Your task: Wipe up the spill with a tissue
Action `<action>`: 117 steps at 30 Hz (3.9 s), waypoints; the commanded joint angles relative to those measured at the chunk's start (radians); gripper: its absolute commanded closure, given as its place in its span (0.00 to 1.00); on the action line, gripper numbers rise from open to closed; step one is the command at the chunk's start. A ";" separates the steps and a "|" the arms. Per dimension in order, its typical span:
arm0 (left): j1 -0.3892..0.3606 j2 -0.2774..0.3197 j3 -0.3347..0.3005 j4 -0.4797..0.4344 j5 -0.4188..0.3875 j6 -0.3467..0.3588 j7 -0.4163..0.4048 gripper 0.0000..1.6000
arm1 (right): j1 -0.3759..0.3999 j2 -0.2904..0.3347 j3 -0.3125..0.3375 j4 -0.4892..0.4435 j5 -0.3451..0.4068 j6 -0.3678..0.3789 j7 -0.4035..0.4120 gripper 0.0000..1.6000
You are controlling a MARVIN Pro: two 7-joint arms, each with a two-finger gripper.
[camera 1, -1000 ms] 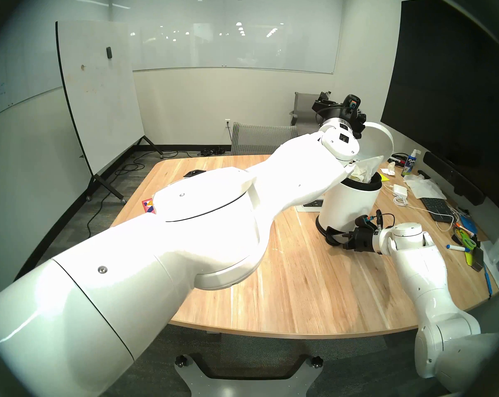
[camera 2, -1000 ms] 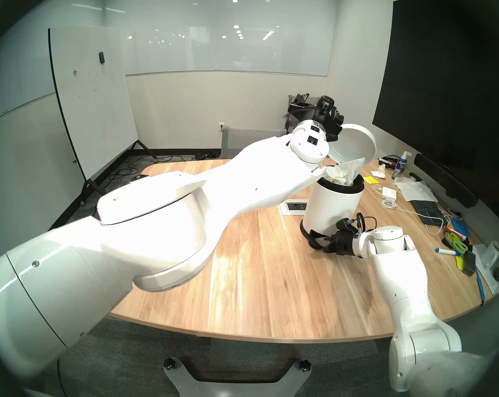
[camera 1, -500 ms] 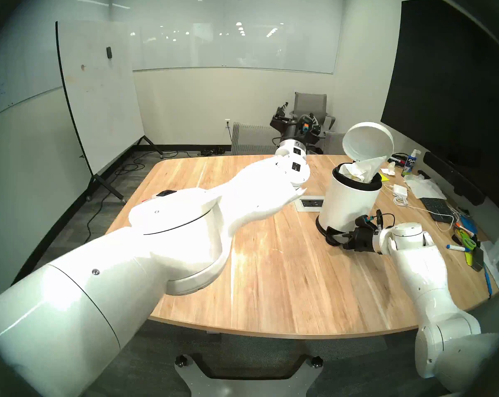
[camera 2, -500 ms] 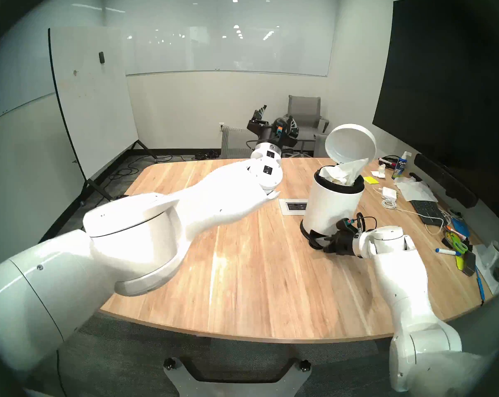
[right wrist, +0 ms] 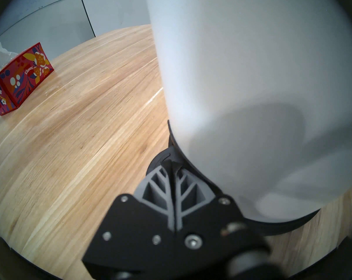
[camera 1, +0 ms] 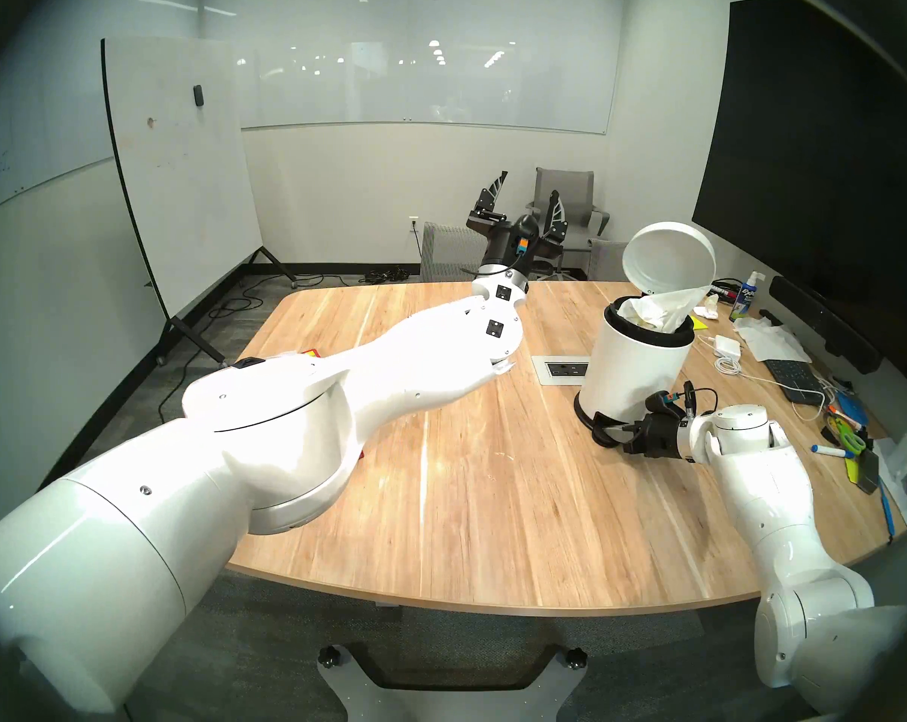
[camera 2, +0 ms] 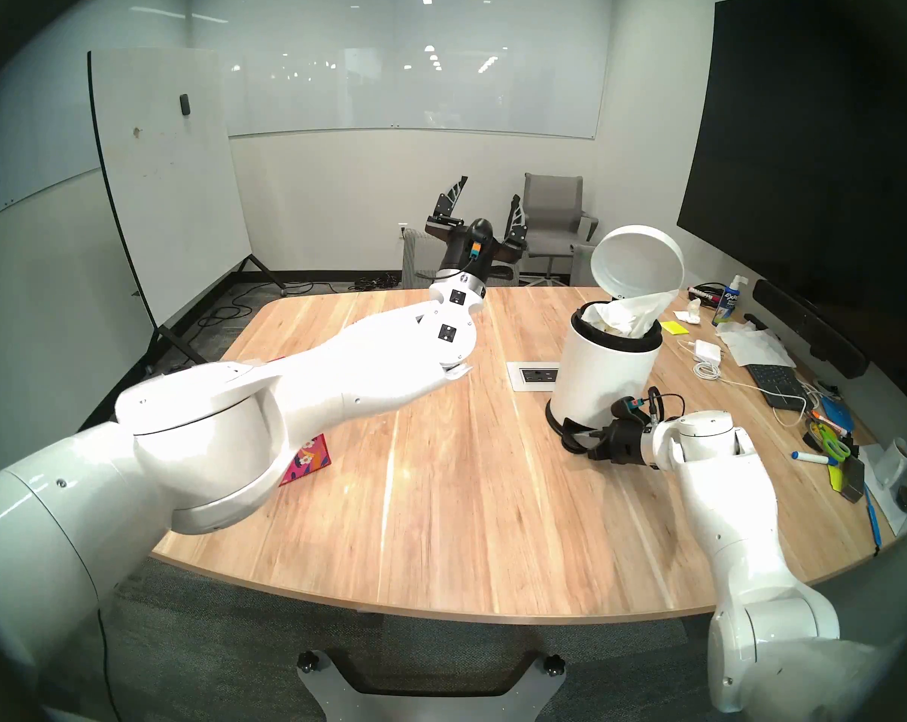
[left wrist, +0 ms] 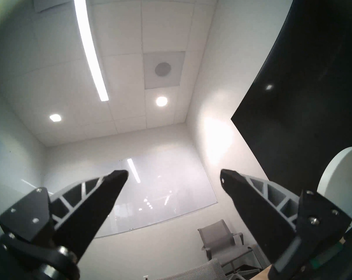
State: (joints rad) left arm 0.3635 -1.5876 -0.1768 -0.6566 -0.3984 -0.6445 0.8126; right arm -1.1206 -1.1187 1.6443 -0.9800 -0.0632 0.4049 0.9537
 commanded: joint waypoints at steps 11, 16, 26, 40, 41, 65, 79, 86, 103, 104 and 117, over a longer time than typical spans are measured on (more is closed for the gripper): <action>0.069 0.250 0.014 -0.170 0.124 -0.136 0.104 0.00 | -0.031 0.010 -0.008 0.020 -0.018 0.009 -0.016 1.00; 0.094 0.310 0.012 -0.227 0.165 -0.160 0.136 0.00 | -0.031 0.010 -0.008 0.020 -0.016 0.008 -0.015 1.00; 0.127 0.436 -0.015 -0.339 0.201 -0.178 0.168 0.00 | -0.031 0.011 -0.009 0.020 -0.017 0.009 -0.016 1.00; 0.182 0.608 0.035 -0.568 0.245 -0.203 0.139 0.00 | -0.031 0.011 -0.010 0.020 -0.014 0.008 -0.014 1.00; 0.181 0.621 0.038 -0.583 0.246 -0.201 0.135 0.00 | -0.031 0.011 -0.010 0.020 -0.014 0.008 -0.015 1.00; 0.164 0.859 0.109 -0.961 -0.092 -0.001 -0.073 0.00 | -0.033 0.012 -0.014 0.019 -0.018 0.012 -0.024 1.00; 0.124 0.972 0.111 -1.147 -0.297 0.201 -0.185 0.00 | -0.035 0.012 -0.016 0.015 -0.021 0.018 -0.033 1.00; 0.119 0.981 0.106 -1.160 -0.326 0.228 -0.206 0.00 | -0.036 0.012 -0.017 0.013 -0.020 0.020 -0.035 1.00; 0.116 0.987 0.103 -1.166 -0.344 0.244 -0.222 0.00 | -0.036 0.025 -0.046 -0.004 -0.051 0.014 -0.053 1.00; 0.116 0.987 0.103 -1.166 -0.345 0.244 -0.223 0.00 | -0.039 0.019 -0.039 -0.006 -0.046 0.017 -0.060 1.00; 0.114 0.987 0.106 -1.167 -0.345 0.243 -0.221 0.00 | -0.059 0.015 -0.055 -0.045 -0.062 0.023 -0.089 1.00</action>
State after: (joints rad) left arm 0.4984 -0.5961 -0.0525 -1.8121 -0.7496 -0.3953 0.5890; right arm -1.1372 -1.1047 1.6009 -1.0347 -0.0924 0.4110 0.9099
